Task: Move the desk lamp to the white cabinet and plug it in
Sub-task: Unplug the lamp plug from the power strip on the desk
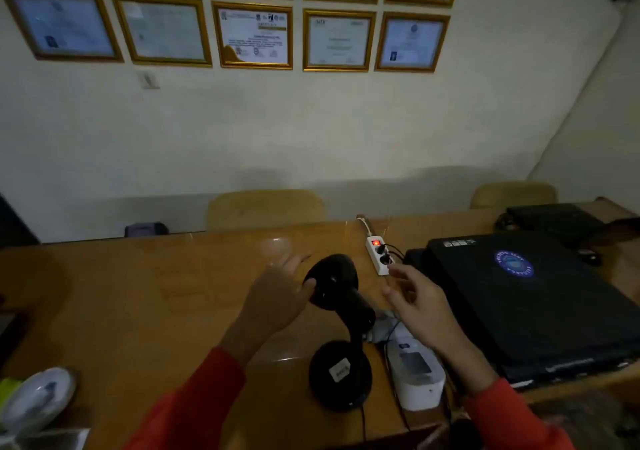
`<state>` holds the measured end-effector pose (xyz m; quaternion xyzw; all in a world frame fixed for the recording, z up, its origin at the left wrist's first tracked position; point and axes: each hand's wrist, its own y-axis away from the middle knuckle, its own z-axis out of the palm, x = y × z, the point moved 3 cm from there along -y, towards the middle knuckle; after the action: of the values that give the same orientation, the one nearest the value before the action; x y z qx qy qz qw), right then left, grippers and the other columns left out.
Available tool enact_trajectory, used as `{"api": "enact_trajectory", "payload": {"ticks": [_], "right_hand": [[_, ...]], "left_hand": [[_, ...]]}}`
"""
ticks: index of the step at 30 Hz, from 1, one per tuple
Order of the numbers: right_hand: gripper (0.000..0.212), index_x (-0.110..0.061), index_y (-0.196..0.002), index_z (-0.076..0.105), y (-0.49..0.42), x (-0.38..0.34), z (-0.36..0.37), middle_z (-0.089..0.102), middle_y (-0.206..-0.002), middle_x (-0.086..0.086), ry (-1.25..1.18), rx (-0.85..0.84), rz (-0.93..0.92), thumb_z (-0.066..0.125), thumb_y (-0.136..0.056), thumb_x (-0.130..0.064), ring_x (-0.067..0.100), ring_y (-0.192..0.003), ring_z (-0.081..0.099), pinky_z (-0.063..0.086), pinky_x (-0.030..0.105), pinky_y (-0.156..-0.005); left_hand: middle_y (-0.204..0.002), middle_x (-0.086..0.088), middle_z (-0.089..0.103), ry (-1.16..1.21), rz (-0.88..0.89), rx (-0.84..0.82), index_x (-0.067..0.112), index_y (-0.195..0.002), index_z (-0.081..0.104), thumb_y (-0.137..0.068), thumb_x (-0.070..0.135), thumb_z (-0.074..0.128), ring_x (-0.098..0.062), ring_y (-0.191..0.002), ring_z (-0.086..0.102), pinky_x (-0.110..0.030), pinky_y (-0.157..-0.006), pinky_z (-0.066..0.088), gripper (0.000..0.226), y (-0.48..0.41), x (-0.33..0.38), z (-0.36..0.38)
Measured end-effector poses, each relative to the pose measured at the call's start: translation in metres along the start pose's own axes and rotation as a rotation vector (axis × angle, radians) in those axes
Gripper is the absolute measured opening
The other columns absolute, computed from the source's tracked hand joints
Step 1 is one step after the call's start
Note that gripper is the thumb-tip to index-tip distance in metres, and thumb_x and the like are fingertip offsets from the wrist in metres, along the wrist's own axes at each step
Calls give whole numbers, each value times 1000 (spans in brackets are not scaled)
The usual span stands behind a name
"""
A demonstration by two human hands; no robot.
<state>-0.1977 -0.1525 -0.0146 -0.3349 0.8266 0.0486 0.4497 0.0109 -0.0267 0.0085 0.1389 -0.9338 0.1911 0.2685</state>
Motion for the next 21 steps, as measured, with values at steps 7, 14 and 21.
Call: {"api": "enact_trajectory", "payload": {"ticks": [7,14,21], "right_hand": [[34,-19,-118,59,-37,22,-14,62,-116,-3,57,42,55,63,-85,-22,9,-105,57,47,21,-86],[26,-15,-108,64,-81,52,-28,65,-103,1,146,77,57,66,-82,-15,11,-91,60,50,22,-80],[12,-9,-93,67,-135,96,-34,68,-89,8,180,9,69,65,-81,-9,19,-81,63,55,39,-78]], "left_hand": [[-131,-8,56,36,102,17,14,-129,49,-91,23,54,-25,-121,49,-33,-98,40,39,-58,2,14],[-133,-8,54,39,35,-189,15,-133,45,-96,29,47,-23,-118,51,-39,-98,43,40,-126,-34,45],[-138,-10,47,-52,-32,-318,12,-134,43,-96,25,45,-24,-122,46,-37,-100,41,40,-163,-75,96]]}}
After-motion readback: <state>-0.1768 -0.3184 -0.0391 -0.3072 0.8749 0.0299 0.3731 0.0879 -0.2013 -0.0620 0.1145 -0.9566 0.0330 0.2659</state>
